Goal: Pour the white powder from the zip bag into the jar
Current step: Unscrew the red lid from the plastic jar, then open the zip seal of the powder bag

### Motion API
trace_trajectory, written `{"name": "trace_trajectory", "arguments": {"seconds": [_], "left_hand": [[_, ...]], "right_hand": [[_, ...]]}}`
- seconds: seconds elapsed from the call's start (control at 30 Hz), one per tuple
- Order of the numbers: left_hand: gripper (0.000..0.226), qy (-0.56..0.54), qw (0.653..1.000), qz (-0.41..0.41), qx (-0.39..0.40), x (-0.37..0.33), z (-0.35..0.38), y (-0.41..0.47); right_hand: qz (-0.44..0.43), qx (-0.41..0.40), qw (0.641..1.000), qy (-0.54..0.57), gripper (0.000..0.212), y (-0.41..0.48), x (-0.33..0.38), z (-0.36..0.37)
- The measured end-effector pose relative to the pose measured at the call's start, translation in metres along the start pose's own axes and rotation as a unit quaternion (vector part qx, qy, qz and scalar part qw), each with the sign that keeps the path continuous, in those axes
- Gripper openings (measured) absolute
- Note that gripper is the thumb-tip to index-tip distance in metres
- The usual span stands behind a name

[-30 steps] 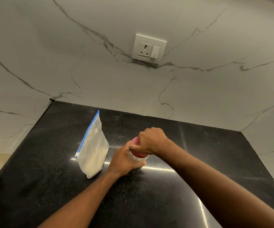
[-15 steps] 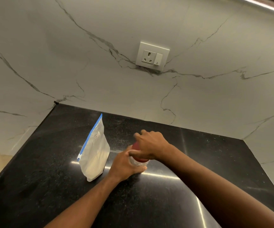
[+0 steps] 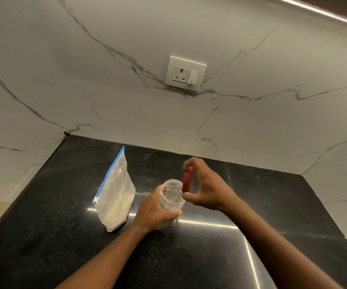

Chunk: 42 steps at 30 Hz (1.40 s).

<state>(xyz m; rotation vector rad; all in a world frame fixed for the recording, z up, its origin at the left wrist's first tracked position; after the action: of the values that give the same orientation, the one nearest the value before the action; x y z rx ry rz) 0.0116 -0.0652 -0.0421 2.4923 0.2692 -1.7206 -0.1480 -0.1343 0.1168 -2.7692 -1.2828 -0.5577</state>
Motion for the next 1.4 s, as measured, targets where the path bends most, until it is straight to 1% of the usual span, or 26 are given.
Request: {"name": "trace_trajectory", "arguments": {"seconds": [0.03,0.1,0.13,0.2,0.27,0.33,0.4,0.47,0.5,0.57,0.6,0.67,0.73,0.77,0.83,0.9,0.97,1.03,1.17,1.23,1.3,1.4], "left_hand": [[0.084,-0.007,1.000,-0.001,-0.008,-0.001,0.001,-0.002],[0.089,-0.016,0.999,-0.011,-0.027,-0.002,0.003,-0.004],[0.091,-0.016,0.999,-0.016,-0.036,-0.003,0.005,-0.006],[0.096,-0.012,0.998,-0.025,-0.048,-0.003,0.007,-0.007],[0.099,-0.011,0.998,-0.031,-0.058,-0.002,0.008,-0.009],[0.107,-0.013,0.998,-0.031,-0.060,-0.005,0.010,-0.012],[0.121,-0.010,0.998,-0.037,-0.051,-0.008,0.011,-0.016],[0.135,-0.003,0.997,-0.065,-0.046,-0.010,0.011,-0.024],[0.136,-0.001,0.996,-0.078,-0.050,-0.013,0.009,-0.029],[0.124,-0.004,0.994,-0.085,-0.066,-0.020,0.003,-0.043],[0.113,-0.006,0.994,-0.076,-0.078,-0.026,-0.003,-0.050],[0.089,-0.003,0.993,-0.052,-0.101,-0.042,-0.017,-0.063],[0.063,-0.008,0.992,-0.030,-0.120,-0.059,-0.036,-0.077],[0.051,-0.008,0.992,-0.017,-0.128,-0.069,-0.046,-0.083],[0.033,0.006,0.988,0.014,-0.155,-0.089,-0.068,-0.100],[0.025,0.032,0.981,0.041,-0.186,-0.103,-0.091,-0.120],[0.021,0.066,0.972,0.048,-0.219,-0.108,-0.111,-0.138],[0.018,0.092,0.958,0.042,-0.268,-0.104,-0.132,-0.156],[0.027,0.098,0.938,0.004,-0.332,-0.090,-0.157,-0.176],[0.032,0.082,0.934,-0.034,-0.346,-0.081,-0.161,-0.177],[0.041,0.068,0.936,-0.052,-0.341,-0.073,-0.161,-0.174],[0.058,0.084,0.934,-0.043,-0.345,-0.068,-0.159,-0.169]], "right_hand": [[0.056,-0.057,0.996,0.050,0.069,-0.015,-0.012,0.004],[0.167,-0.149,0.968,0.117,0.061,-0.045,-0.037,0.029],[0.216,-0.171,0.950,0.143,0.056,-0.059,-0.048,0.046],[0.289,-0.183,0.927,0.154,0.049,-0.081,-0.063,0.080],[0.325,-0.180,0.917,0.144,0.049,-0.093,-0.071,0.106],[0.334,-0.158,0.919,0.138,0.049,-0.099,-0.071,0.122],[0.336,-0.104,0.930,0.106,0.048,-0.101,-0.069,0.134],[0.335,-0.043,0.939,0.062,0.044,-0.102,-0.067,0.142],[0.332,-0.027,0.941,0.052,0.043,-0.103,-0.065,0.143],[0.323,-0.039,0.943,0.067,0.038,-0.103,-0.059,0.136],[0.312,-0.069,0.944,0.078,0.034,-0.103,-0.055,0.128],[0.273,-0.155,0.944,0.099,0.026,-0.100,-0.044,0.108],[0.215,-0.226,0.941,0.130,0.024,-0.092,-0.026,0.084],[0.181,-0.245,0.941,0.149,0.024,-0.085,-0.014,0.071],[0.101,-0.246,0.944,0.195,0.020,-0.065,0.014,0.047],[0.013,-0.222,0.949,0.225,0.014,-0.042,0.048,0.029],[-0.072,-0.193,0.955,0.212,0.010,-0.019,0.081,0.019],[-0.146,-0.158,0.961,0.172,0.010,0.003,0.111,0.017],[-0.236,-0.030,0.968,0.075,0.027,0.042,0.151,0.029],[-0.281,0.025,0.959,0.017,0.035,0.056,0.163,0.039],[-0.318,0.064,0.945,-0.041,0.036,0.065,0.173,0.048],[-0.369,0.078,0.919,-0.114,0.030,0.070,0.181,0.056]]}}
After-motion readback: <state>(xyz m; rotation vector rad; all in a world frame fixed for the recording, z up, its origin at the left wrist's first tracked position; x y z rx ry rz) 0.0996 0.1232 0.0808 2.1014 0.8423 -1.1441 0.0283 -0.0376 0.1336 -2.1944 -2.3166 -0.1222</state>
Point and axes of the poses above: each hand's wrist, its own y-axis towards the middle knuckle, its own z-axis out of the palm, x = y × z, the point moved 3 cm from there along y, towards the middle knuckle, and after that the axes turned 5 degrees about -y, right-handed, at the moved point
